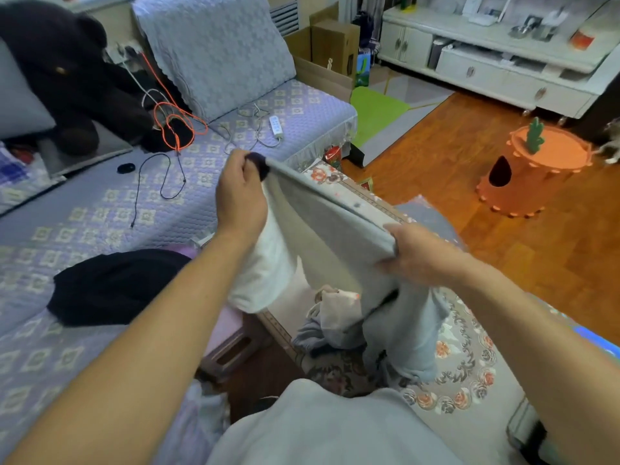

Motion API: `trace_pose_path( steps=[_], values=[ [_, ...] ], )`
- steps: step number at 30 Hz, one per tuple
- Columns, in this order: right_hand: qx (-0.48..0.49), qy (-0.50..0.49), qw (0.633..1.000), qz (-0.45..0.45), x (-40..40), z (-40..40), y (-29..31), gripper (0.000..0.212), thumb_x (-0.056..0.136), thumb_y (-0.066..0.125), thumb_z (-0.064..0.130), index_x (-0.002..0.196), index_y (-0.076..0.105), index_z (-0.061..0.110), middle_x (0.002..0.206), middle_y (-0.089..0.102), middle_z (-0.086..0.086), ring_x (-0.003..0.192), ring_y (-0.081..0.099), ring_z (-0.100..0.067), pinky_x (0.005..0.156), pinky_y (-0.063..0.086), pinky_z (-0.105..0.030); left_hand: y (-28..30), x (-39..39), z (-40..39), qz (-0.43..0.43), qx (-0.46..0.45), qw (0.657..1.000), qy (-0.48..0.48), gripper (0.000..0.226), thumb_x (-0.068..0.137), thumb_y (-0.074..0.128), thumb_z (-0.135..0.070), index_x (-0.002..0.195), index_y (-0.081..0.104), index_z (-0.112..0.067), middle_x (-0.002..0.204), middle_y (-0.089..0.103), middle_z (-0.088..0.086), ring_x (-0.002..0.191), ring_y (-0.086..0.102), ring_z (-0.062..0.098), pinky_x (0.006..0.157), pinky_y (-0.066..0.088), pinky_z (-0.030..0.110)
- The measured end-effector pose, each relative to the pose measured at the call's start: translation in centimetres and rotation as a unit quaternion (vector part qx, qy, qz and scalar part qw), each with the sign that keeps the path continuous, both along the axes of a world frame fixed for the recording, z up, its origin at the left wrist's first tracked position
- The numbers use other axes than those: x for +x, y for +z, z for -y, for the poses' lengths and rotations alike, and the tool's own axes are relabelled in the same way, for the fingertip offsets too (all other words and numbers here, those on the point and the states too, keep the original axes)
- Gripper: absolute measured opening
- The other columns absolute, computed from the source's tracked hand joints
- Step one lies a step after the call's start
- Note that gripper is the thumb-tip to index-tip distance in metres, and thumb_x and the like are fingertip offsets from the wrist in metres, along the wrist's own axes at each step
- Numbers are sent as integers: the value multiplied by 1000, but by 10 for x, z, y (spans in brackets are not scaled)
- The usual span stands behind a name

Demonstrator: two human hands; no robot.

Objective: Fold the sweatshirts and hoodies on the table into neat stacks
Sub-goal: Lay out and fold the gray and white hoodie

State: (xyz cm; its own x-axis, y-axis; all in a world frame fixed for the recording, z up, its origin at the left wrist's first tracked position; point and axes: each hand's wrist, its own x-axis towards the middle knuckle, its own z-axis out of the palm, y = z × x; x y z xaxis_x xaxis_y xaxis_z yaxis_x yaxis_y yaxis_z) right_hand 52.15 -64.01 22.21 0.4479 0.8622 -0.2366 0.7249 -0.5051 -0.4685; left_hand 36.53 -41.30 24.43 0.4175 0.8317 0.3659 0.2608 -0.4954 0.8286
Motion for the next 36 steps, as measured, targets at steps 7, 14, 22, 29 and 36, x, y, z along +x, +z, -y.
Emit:
trace_pose_path(
  steps=[7, 14, 22, 29, 36],
  values=[
    [-225, -123, 966, 17, 20, 31, -123, 26, 89, 60, 19, 66, 54, 10, 75, 57, -10, 64, 54, -22, 48, 36, -26, -14, -20, -5, 55, -20, 995, 82, 24, 105, 40, -12, 92, 58, -21, 83, 56, -13, 74, 49, 1, 74, 39, 15],
    [47, -362, 931, 25, 36, 69, -123, 25, 91, 41, 8, 95, 65, 2, 96, 65, -23, 85, 56, -36, 68, 39, -37, -41, -29, -19, 107, -170, 959, 199, 30, 109, 34, -16, 83, 48, -24, 84, 54, -10, 70, 47, -1, 70, 42, 10],
    [399, -356, 839, -100, 46, 66, 47, 15, 82, 62, 22, 68, 58, 25, 71, 50, -1, 67, 46, -11, 57, 36, -28, -112, 10, -129, 255, -287, 901, 201, 64, 70, 39, -67, 109, 65, -24, 115, 73, 4, 107, 69, 27, 98, 55, 53],
    [61, -368, 922, -104, 44, 90, -1, 35, 93, 59, 39, 78, 64, 8, 71, 59, -6, 57, 50, -20, 50, 37, -29, -53, 24, -6, 206, -365, 895, 153, 22, 107, 35, -19, 100, 56, -21, 101, 66, 2, 82, 63, 18, 66, 53, 27],
    [-214, -242, 922, -214, 26, 108, -39, 51, 85, 68, 63, 96, 74, 13, 98, 75, -8, 91, 70, -30, 90, 57, -46, -101, -6, -25, 34, -302, 924, 231, 18, 81, 50, -26, 75, 64, -16, 85, 64, 0, 79, 53, 23, 70, 40, 35]
  ],
)
